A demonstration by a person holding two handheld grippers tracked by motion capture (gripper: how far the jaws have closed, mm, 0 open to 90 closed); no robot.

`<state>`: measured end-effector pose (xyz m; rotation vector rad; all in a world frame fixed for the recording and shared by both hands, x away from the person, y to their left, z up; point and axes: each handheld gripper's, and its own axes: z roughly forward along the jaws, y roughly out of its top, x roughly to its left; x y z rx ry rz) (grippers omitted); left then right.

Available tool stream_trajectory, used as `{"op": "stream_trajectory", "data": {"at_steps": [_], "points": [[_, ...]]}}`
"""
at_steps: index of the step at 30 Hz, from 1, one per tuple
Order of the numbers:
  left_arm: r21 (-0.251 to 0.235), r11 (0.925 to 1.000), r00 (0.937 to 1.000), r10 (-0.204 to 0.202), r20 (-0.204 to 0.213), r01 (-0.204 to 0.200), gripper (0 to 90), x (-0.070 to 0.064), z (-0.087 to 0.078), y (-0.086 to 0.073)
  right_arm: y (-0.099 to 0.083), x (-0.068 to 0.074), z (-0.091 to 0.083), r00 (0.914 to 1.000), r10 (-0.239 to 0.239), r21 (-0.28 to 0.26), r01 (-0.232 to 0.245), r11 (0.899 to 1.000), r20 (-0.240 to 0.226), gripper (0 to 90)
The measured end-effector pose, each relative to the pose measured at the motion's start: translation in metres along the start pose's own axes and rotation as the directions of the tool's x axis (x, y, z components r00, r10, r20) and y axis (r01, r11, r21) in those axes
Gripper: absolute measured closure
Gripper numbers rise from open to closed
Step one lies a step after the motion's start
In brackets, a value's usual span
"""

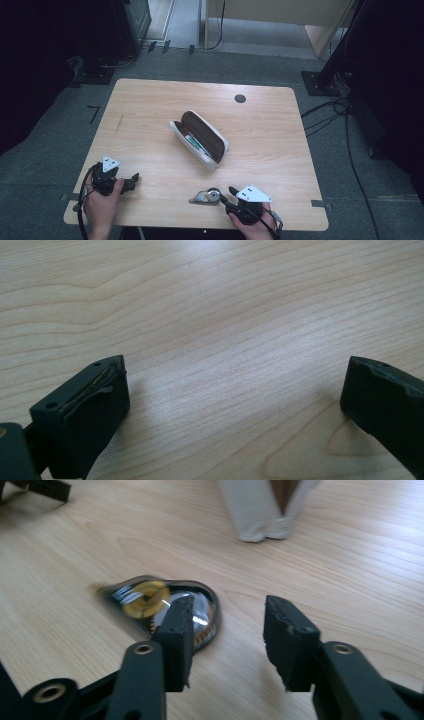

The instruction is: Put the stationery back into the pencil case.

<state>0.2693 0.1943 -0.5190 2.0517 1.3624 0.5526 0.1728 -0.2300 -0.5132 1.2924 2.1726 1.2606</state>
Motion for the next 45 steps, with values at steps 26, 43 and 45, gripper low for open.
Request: {"op": "stream_trajectory", "data": {"at_steps": [26, 43, 45], "points": [[-0.158, 0.9825, 0.9109, 0.153, 0.383, -0.099, 27.4, -0.063, -0.009, 0.018, 0.003, 0.015, 0.023, 0.9984, 0.003, 0.062, 0.001, 0.998, -0.057, 24.3], [-0.155, 0.9724, 0.8723, 0.225, 0.434, -0.174, 28.1, -0.094, 0.010, 0.039, 0.021, 0.022, 0.053, 0.9840, -0.147, 0.134, 0.160, 0.978, -0.101, 17.7], [-0.156, 0.9659, 0.8563, 0.256, 0.449, -0.207, 28.1, -0.098, 0.012, 0.041, 0.025, 0.020, 0.055, 0.9743, -0.187, 0.148, 0.205, 0.968, -0.125, 20.3]]}}
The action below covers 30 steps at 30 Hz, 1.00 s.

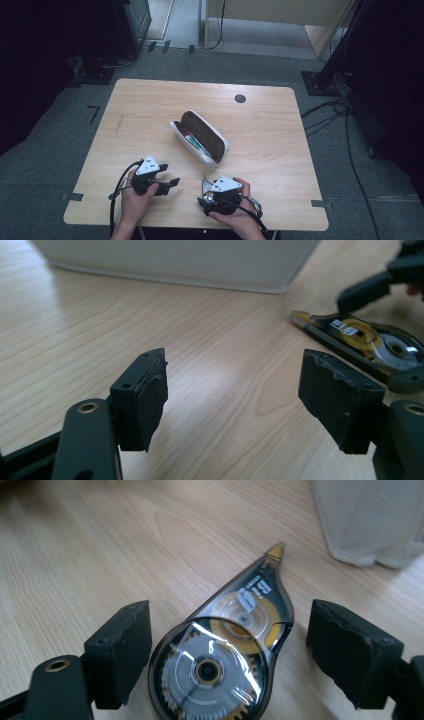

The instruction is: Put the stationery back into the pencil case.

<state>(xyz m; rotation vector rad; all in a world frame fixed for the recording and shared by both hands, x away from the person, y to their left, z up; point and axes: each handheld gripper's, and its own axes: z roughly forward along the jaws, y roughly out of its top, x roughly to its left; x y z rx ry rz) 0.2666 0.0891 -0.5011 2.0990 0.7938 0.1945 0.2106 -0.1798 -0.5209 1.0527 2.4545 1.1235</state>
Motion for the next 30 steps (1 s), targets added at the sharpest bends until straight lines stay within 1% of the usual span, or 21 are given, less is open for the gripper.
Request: {"op": "stream_trajectory", "data": {"at_steps": [1, 2, 4, 6, 8, 11, 13, 14, 16, 17, 18, 19, 20, 22, 23, 25, 26, 27, 30], "points": [[0.001, 0.9999, 0.9998, 0.017, 0.008, -0.017, 28.1, -0.002, 0.002, 0.000, 0.002, -0.002, 0.001, 0.9997, -0.022, 0.009, 0.022, 1.000, -0.013, 22.8], [0.002, 0.9997, 0.9997, 0.023, 0.011, -0.023, 28.1, -0.003, 0.003, 0.000, 0.004, -0.006, 0.001, 0.9989, -0.033, 0.018, 0.034, 0.999, -0.034, 23.4], [0.013, 0.9991, 0.9991, 0.040, 0.015, -0.040, 28.2, -0.005, 0.006, 0.000, 0.006, -0.009, 0.001, 0.9971, -0.050, 0.027, 0.052, 0.998, -0.057, 22.8], [0.020, 0.9981, 0.9983, 0.057, 0.013, -0.058, 28.2, -0.008, 0.008, 0.000, 0.005, -0.010, -0.001, 0.9962, -0.068, 0.042, 0.071, 0.997, -0.055, 21.0], [0.027, 0.9968, 0.9970, 0.075, 0.017, -0.076, 28.4, -0.011, 0.010, 0.001, 0.001, -0.008, -0.004, 0.9953, -0.086, 0.037, 0.088, 0.995, -0.044, 20.7], [0.033, 0.9953, 0.9957, 0.090, 0.022, -0.091, 29.6, -0.014, 0.014, 0.002, -0.008, -0.006, -0.011, 0.9912, -0.119, 0.030, 0.121, 0.992, -0.057, 21.2], [0.054, 0.9908, 0.9918, 0.121, 0.040, -0.124, 31.5, -0.018, 0.016, 0.002, -0.013, -0.007, -0.016, 0.9887, -0.132, 0.018, 0.134, 0.991, -0.071, 23.3], [0.057, 0.9893, 0.9900, 0.132, 0.050, -0.134, 32.2, -0.019, 0.017, 0.002, -0.015, -0.008, -0.018, 0.9878, -0.138, 0.013, 0.139, 0.990, -0.072, 25.1], [0.059, 0.9860, 0.9843, 0.150, 0.093, -0.156, 34.1, -0.022, 0.017, 0.001, -0.017, -0.008, -0.019, 0.9865, -0.143, -0.001, 0.144, 0.990, -0.079, 29.0], [0.057, 0.9847, 0.9813, 0.158, 0.111, -0.165, 34.8, -0.023, 0.018, 0.001, -0.018, -0.008, -0.020, 0.9849, -0.150, -0.009, 0.150, 0.989, -0.086, 32.8], [0.055, 0.9826, 0.9774, 0.169, 0.127, -0.177, 35.5, -0.025, 0.019, 0.001, -0.018, -0.009, -0.020, 0.9837, -0.156, -0.018, 0.155, 0.988, -0.090, 39.0], [0.053, 0.9796, 0.9720, 0.185, 0.145, -0.194, 36.2, -0.028, 0.020, 0.001, -0.018, -0.009, -0.020, 0.9822, -0.161, -0.026, 0.159, 0.987, -0.097, 41.1], [0.055, 0.9748, 0.9661, 0.205, 0.156, -0.216, 36.2, -0.030, 0.022, 0.001, -0.018, -0.010, -0.020, 0.9809, -0.165, -0.027, 0.163, 0.986, -0.103, 41.1], [0.056, 0.9678, 0.9569, 0.233, 0.174, -0.246, 36.2, -0.034, 0.024, 0.001, -0.018, -0.011, -0.020, 0.9817, -0.153, -0.025, 0.152, 0.988, -0.113, 41.3], [0.055, 0.9627, 0.9504, 0.251, 0.184, -0.265, 36.2, -0.035, 0.026, 0.001, -0.017, -0.011, -0.020, 0.9821, -0.148, -0.024, 0.146, 0.989, -0.117, 41.3], [0.062, 0.9561, 0.9414, 0.269, 0.203, -0.286, 36.2, -0.038, 0.029, -0.001, -0.017, -0.012, -0.020, 0.9825, -0.141, -0.022, 0.139, 0.990, -0.122, 41.3], [0.072, 0.9524, 0.9386, 0.276, 0.207, -0.296, 36.2, -0.039, 0.030, -0.001, -0.017, -0.014, -0.020, 0.9823, -0.134, -0.024, 0.132, 0.991, -0.131, 41.3], [0.083, 0.9479, 0.9357, 0.285, 0.207, -0.307, 36.2, -0.039, 0.032, -0.002, -0.016, -0.015, -0.020, 0.9832, -0.117, -0.023, 0.115, 0.993, -0.140, 41.4], [0.076, 0.9417, 0.9284, 0.306, 0.210, -0.328, 36.2, -0.041, 0.035, -0.002, -0.015, -0.019, -0.020, 0.9829, -0.075, -0.023, 0.073, 0.997, -0.168, 41.4]]}}
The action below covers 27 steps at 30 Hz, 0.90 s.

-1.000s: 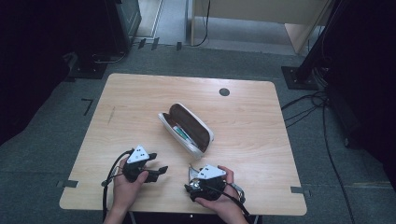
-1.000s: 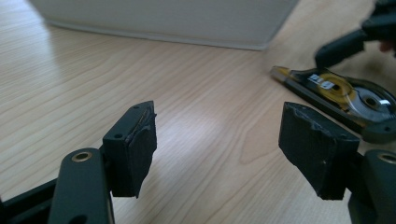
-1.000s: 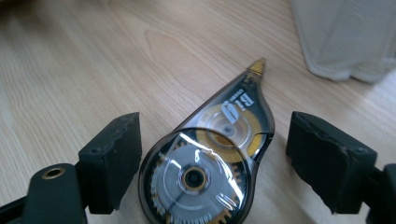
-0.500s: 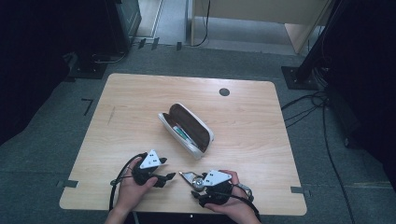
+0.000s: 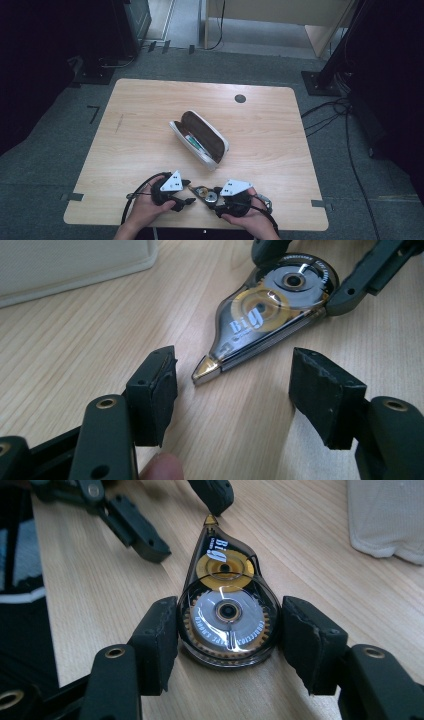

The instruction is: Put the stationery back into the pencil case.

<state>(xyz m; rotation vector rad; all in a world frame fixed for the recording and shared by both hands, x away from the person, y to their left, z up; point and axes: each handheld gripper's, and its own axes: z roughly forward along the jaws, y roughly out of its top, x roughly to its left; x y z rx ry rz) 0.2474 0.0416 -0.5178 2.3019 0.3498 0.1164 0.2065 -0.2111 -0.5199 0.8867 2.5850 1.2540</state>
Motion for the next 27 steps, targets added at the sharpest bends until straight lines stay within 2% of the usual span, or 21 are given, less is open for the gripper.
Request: {"op": "stream_trajectory", "data": {"at_steps": [3, 5, 12, 17, 27], "points": [[-0.003, 1.0000, 0.9999, -0.004, -0.010, 0.004, 36.5, 0.0000, 0.0013, 0.0008, 0.0012, -0.0015, 0.0000, 0.9993, 0.031, 0.002, -0.031, 1.000, -0.021, 41.4], [-0.001, 1.0000, 0.9993, 0.003, -0.038, -0.003, 40.4, -0.0010, 0.0023, 0.0017, 0.0022, -0.0022, 0.0009, 0.9984, 0.044, 0.001, -0.044, 0.999, -0.033, 41.4], [0.002, 0.9999, 0.9984, -0.015, -0.055, 0.015, 40.4, -0.0040, 0.0030, 0.0027, 0.0037, -0.0060, 0.0013, 0.9916, 0.116, -0.003, -0.116, 0.993, -0.059, 41.4], [0.002, 0.9999, 0.9993, 0.011, -0.034, -0.011, 40.1, -0.0075, 0.0038, 0.0029, 0.0042, -0.0081, 0.0019, 0.9855, 0.147, -0.004, -0.148, 0.989, -0.085, 41.4], [0.002, 0.9999, 0.9993, 0.011, -0.035, -0.011, 37.7, -0.0088, 0.0040, 0.0027, 0.0052, -0.0095, 0.0023, 0.9716, 0.207, 0.000, -0.208, 0.978, -0.116, 41.4]]}}
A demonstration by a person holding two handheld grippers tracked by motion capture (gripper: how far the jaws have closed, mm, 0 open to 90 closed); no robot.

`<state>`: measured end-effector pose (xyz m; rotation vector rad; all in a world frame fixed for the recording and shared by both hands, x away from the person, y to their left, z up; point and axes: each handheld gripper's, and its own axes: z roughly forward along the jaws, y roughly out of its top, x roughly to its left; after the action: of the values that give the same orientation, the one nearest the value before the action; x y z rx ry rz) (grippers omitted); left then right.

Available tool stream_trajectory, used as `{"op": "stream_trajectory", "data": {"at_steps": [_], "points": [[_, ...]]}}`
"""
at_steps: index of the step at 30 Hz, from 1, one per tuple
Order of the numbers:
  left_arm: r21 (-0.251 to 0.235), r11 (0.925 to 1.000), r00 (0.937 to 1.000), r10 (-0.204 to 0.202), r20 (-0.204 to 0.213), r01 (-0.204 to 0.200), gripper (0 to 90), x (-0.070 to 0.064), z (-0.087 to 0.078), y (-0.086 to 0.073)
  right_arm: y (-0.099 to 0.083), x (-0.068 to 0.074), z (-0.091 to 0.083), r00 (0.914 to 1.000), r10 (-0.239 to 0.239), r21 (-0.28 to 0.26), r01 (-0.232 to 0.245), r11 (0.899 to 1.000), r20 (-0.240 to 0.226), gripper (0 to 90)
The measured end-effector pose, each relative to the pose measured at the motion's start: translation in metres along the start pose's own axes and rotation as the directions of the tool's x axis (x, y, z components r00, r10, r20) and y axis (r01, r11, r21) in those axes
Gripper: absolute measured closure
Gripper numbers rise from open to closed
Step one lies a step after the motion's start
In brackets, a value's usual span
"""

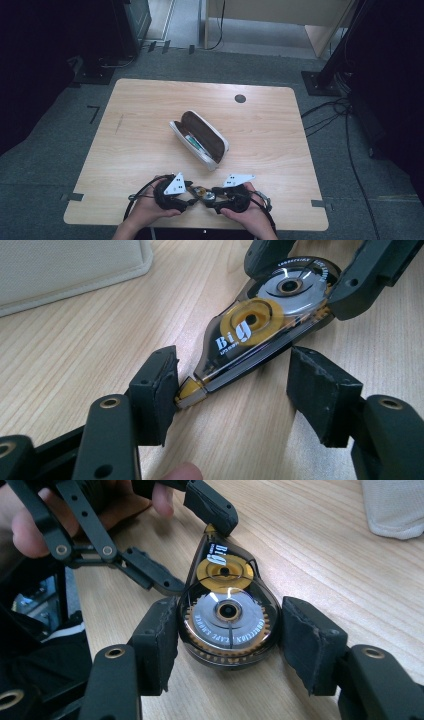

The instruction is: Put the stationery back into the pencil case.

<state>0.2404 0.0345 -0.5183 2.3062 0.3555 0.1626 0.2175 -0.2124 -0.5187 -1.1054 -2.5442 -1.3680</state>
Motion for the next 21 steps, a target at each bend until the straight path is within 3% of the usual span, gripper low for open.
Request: {"op": "stream_trajectory", "data": {"at_steps": [6, 13, 21], "points": [[-0.001, 1.0000, 1.0000, 0.003, 0.003, -0.003, 37.4, -0.0007, 0.0004, 0.0002, 0.0005, -0.0023, -0.0007, 0.9983, 0.051, 0.001, -0.051, 0.999, -0.027, 41.4], [0.001, 0.9999, 0.9999, 0.012, 0.007, -0.012, 38.2, -0.0012, 0.0002, 0.0006, 0.0010, -0.0031, -0.0006, 0.9963, 0.072, -0.003, -0.073, 0.997, -0.046, 41.4], [-0.010, 0.9986, 0.9987, 0.051, 0.003, -0.051, 43.8, -0.0054, 0.0008, 0.0016, 0.0031, -0.0014, 0.0003, 0.9911, 0.119, -0.010, -0.120, 0.993, -0.059, 41.4]]}}
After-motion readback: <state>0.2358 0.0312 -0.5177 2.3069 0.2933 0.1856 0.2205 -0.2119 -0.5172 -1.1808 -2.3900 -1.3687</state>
